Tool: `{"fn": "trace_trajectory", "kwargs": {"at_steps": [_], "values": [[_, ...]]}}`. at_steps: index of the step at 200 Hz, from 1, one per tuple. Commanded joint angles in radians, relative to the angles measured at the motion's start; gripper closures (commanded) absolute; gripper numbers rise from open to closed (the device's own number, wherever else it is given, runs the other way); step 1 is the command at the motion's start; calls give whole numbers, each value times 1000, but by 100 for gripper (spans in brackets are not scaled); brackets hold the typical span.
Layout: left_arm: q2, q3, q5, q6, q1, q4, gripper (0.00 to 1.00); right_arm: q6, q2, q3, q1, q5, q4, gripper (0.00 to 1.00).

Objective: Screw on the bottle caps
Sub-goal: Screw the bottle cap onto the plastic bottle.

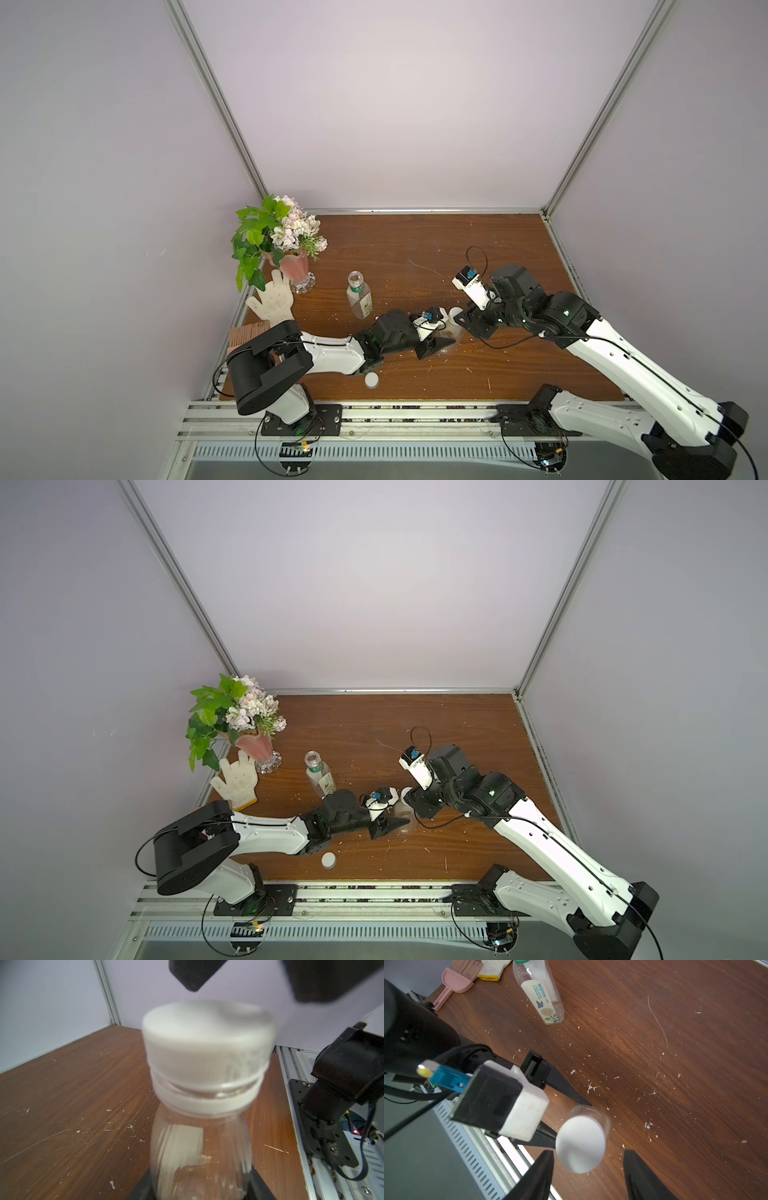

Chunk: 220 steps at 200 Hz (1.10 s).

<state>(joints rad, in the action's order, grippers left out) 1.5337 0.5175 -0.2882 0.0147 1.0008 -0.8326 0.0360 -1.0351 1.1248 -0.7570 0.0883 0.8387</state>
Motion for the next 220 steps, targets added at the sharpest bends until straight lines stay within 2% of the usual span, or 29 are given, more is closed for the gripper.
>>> {"fn": "trace_trajectory", "kwargs": {"at_steps": [1, 98, 148, 182, 220], "values": [[-13, -13, -34, -6, -14, 20, 48, -35, -1, 13, 1, 46, -5, 41], [-9, 8, -40, -5, -21, 41, 48, -44, -37, 32, -21, 52, 5, 48], [-6, 15, -38, -3, -24, 43, 48, -41, -51, 30, -31, 40, 5, 59], [-12, 11, 13, 5, -27, 28, 50, -24, -56, 13, -31, 28, 4, 64], [-34, 5, 119, 12, -28, 4, 50, 82, -51, -14, -32, -85, -8, 66]]}}
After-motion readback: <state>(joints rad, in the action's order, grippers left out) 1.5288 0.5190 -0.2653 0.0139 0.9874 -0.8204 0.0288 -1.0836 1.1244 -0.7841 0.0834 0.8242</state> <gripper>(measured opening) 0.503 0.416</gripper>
